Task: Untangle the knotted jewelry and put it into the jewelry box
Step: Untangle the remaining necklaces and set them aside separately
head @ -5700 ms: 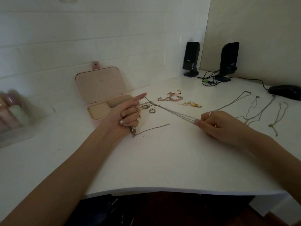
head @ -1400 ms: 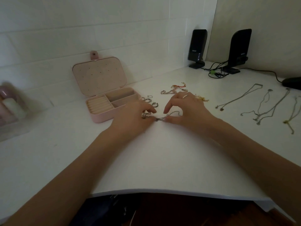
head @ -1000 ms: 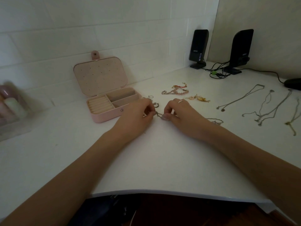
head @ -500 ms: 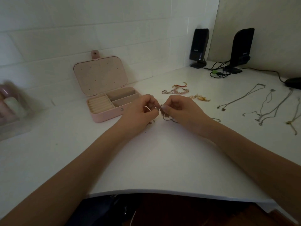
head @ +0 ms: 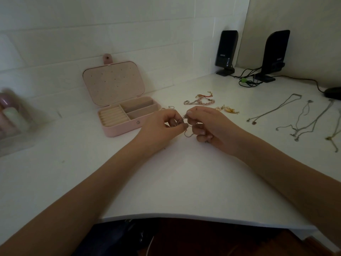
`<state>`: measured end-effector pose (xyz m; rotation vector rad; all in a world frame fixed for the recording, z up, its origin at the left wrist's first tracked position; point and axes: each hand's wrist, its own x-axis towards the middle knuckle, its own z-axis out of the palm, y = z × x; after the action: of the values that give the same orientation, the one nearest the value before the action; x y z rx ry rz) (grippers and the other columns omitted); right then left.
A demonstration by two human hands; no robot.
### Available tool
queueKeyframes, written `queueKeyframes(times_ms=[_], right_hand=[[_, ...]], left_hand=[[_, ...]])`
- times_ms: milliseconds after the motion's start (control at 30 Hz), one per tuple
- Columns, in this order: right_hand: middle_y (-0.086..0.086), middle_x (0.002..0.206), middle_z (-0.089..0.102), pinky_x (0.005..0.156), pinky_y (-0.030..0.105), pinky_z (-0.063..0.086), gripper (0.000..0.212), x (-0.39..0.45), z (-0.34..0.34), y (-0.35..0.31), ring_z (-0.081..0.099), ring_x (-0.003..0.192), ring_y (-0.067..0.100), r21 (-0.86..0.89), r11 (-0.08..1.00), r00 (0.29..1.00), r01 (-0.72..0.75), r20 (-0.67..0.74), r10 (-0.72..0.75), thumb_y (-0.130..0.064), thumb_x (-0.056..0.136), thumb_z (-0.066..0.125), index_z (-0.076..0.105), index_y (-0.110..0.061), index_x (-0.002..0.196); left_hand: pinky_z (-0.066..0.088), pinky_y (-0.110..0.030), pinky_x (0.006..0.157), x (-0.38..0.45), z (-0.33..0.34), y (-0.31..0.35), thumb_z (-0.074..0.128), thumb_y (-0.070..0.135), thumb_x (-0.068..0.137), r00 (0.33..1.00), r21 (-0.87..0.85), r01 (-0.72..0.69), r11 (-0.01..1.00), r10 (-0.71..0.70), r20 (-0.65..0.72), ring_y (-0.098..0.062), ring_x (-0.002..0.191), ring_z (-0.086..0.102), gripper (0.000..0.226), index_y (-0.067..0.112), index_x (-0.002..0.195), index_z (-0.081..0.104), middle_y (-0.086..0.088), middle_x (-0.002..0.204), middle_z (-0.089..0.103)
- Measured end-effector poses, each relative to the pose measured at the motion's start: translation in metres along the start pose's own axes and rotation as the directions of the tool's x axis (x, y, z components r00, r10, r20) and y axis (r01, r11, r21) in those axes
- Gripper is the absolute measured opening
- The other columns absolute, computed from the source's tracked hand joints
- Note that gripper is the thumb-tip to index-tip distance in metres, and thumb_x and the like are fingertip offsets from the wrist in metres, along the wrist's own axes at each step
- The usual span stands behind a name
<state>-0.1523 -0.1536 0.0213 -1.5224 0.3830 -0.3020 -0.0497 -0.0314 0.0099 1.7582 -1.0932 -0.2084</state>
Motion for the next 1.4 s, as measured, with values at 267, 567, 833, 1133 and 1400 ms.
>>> queueKeyframes(times_ms=[267,567,833,1133,1400], right_hand=[[-0.007,0.054,0.021,0.039,0.021,0.008,0.025,-0.002,-0.005,-0.006,0.013,0.042,0.007,0.121,0.99,0.997,-0.071,0.0,0.072,-0.018,0.094,0.046,0.043,-0.02,0.07],[-0.009,0.049,0.017,0.041,0.021,0.006,0.02,-0.004,-0.008,-0.009,0.011,0.043,0.007,0.125,0.99,0.997,-0.072,0.004,0.072,-0.022,0.098,0.046,0.047,-0.02,0.078],[-0.008,0.051,0.017,0.039,0.018,0.009,0.019,-0.004,-0.011,-0.009,0.014,0.042,0.006,0.069,0.997,0.999,-0.018,0.039,0.015,-0.025,0.1,0.048,0.053,-0.019,0.082],[-0.009,0.051,0.025,0.039,0.018,0.017,0.012,-0.009,-0.012,-0.011,0.02,0.043,0.007,-0.106,0.991,0.996,0.076,0.056,-0.07,-0.025,0.097,0.054,0.057,-0.016,0.088],[-0.003,0.052,0.033,0.041,0.019,0.034,0.012,-0.006,-0.014,-0.009,0.031,0.05,0.01,-0.355,0.919,0.982,0.173,-0.003,-0.186,-0.025,0.09,0.066,0.064,-0.02,0.079]], left_hand=[[0.036,-0.018,0.049,-0.002,-0.003,0.004,0.071,0.015,0.084,0.996,0.045,0.051,0.998,-0.054,0.07,-0.002,0.044,0.044,0.023,0.028,0.068,0.061,0.01,0.048,0.051],[0.029,-0.011,0.038,-0.005,-0.008,0.018,0.062,0.007,0.09,0.977,-0.145,0.169,0.975,-0.146,0.157,-0.003,0.034,0.036,0.006,0.012,0.087,0.06,0.006,0.041,0.043],[0.018,-0.015,0.036,-0.003,-0.011,0.018,0.047,0.002,0.091,0.975,-0.197,0.199,0.96,-0.172,0.143,-0.009,0.034,0.026,0.021,0.014,0.08,0.06,0.004,0.039,0.04],[0.011,-0.023,0.042,-0.001,-0.009,0.014,0.066,0.014,0.088,0.982,-0.216,0.18,0.96,-0.16,0.105,-0.012,0.039,0.018,0.022,0.023,0.069,0.061,0.005,0.043,0.029],[0.019,-0.017,0.038,-0.002,-0.009,0.013,0.062,0.018,0.091,0.998,-0.159,0.068,0.985,-0.067,0.014,-0.007,0.038,0.023,0.029,0.027,0.066,0.073,0.008,0.041,0.031]])
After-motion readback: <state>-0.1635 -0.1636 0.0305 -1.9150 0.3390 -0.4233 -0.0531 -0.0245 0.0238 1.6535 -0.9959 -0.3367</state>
